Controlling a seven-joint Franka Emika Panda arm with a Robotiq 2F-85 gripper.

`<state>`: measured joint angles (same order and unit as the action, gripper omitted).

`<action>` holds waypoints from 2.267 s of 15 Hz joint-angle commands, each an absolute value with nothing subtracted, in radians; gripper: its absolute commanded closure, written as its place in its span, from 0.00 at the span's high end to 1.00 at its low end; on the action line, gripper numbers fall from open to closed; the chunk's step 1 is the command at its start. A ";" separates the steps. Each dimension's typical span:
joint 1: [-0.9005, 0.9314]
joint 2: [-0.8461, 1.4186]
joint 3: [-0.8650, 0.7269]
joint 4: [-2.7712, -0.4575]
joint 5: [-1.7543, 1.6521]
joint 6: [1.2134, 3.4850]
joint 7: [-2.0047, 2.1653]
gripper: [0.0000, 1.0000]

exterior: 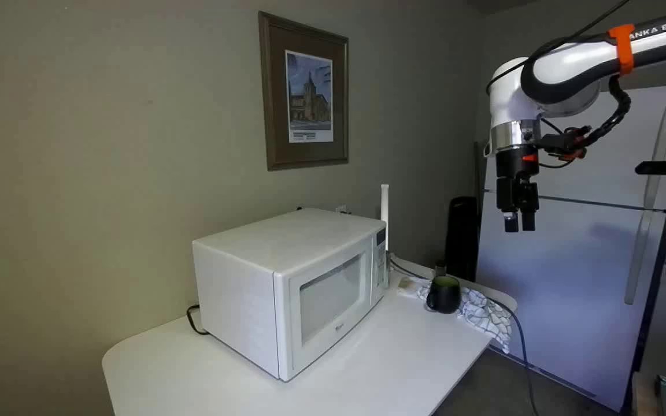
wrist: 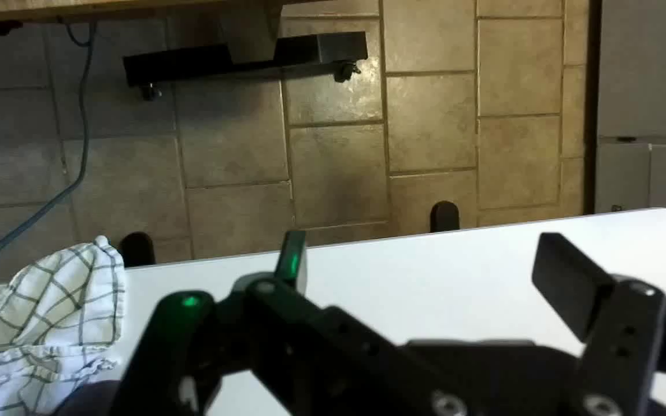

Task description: Push the bottom right rectangular button to open the microwave

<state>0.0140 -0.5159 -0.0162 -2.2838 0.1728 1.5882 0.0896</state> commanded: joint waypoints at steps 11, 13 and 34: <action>-0.011 -0.520 -0.012 -2.364 0.008 1.922 -0.065 1.00; -0.009 -0.487 -0.032 -2.391 -0.012 2.044 -0.103 1.00; -0.029 0.024 -0.196 -2.412 0.216 2.755 -0.515 1.00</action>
